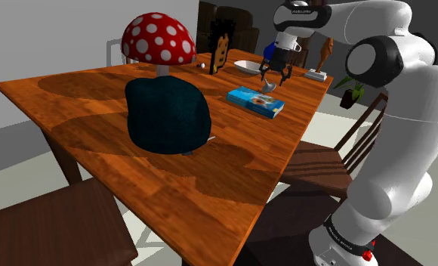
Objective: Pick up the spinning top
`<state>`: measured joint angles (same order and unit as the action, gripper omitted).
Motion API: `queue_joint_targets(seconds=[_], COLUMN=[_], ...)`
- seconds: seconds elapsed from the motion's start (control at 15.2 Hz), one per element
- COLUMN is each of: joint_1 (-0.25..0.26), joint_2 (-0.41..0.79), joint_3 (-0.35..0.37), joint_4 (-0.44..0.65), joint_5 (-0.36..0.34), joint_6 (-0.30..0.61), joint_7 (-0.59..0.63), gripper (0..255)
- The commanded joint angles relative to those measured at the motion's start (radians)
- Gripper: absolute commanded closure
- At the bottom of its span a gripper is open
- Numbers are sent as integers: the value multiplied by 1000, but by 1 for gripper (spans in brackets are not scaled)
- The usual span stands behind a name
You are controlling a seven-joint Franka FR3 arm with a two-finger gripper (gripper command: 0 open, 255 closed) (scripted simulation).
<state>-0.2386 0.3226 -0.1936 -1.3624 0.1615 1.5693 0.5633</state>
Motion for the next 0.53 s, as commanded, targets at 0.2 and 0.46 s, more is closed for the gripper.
queue_joint_targets(seconds=[0.2,0.46], joint_1=[-90,-97], joint_2=[227,242], joint_3=[-23,-24], joint_4=[320,300], joint_5=[86,93], joint_6=[-86,-51], joint_7=[63,66], gripper=[0,0])
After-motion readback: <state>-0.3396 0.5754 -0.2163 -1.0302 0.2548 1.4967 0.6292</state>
